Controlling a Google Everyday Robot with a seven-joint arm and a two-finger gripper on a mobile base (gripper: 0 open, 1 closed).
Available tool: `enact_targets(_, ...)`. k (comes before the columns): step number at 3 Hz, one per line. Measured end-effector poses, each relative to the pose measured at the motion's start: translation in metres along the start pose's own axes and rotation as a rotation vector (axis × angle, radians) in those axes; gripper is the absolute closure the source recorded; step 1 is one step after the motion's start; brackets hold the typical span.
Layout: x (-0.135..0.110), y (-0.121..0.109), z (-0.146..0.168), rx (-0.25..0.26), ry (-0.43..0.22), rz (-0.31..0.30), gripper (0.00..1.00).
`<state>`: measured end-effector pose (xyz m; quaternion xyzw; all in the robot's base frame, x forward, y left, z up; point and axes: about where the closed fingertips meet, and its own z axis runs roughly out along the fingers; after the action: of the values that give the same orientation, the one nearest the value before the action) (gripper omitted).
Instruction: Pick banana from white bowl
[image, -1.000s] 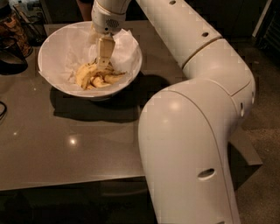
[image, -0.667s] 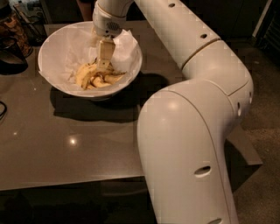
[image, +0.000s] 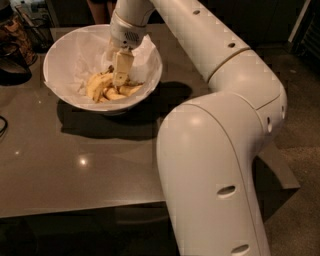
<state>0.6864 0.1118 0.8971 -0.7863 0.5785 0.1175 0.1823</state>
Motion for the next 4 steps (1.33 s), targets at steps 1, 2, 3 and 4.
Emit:
enact_targets(1, 0.003, 0.000, 0.006, -0.012, -0.005, 0.009, 0.35)
enact_targets(2, 0.008, 0.000, 0.012, -0.026, -0.009, 0.021, 0.37)
enact_targets(3, 0.011, 0.000, 0.015, -0.034, -0.013, 0.028, 0.45)
enact_targets(4, 0.013, 0.000, 0.017, -0.039, -0.014, 0.032, 0.45)
